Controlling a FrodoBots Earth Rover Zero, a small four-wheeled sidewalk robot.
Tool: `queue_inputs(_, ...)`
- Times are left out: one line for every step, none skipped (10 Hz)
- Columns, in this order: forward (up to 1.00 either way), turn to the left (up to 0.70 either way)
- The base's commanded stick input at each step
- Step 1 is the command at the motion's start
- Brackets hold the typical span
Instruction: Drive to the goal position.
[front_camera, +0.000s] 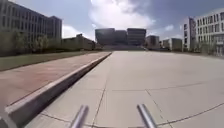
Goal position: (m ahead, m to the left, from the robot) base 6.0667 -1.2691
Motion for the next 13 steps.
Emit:
queue_inputs(0.7, 0.0)
queue_inputs(0.7, 0.0)
queue_inputs(0.7, 0.0)
queue_inputs(0.7, 0.0)
queue_inputs(0.7, -0.13)
queue_inputs(0.7, -0.35)
queue_inputs(0.7, -0.2)
queue_inputs(0.7, 0.0)
queue_inputs(0.7, 0.0)
queue_inputs(0.7, 0.0)
queue_inputs(0.7, 0.0)
queue_inputs(0.7, 0.0)
queue_inputs(0.7, 0.0)
